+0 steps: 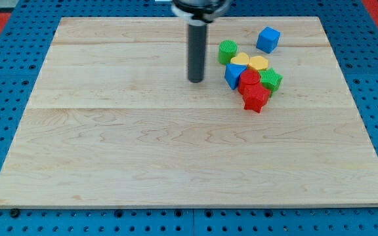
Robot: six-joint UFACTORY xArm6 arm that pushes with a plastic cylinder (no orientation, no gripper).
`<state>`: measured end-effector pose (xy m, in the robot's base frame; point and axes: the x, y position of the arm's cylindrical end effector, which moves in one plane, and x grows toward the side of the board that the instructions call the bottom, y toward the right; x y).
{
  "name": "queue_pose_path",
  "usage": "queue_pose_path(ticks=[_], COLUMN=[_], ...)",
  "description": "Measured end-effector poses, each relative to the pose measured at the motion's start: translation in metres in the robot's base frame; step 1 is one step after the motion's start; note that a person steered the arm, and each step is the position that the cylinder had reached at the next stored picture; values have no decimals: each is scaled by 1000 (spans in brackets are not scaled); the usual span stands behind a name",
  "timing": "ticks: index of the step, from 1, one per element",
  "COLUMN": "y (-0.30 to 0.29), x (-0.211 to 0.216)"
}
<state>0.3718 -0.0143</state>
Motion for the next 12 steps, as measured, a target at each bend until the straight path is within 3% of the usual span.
queue_pose_path(ticks=[2,3,4,5,8,9,11,12], y=[6,50,91,108,51,62,154,139], x=[-73,-110,-119,-110,-75,-101,-101,-87])
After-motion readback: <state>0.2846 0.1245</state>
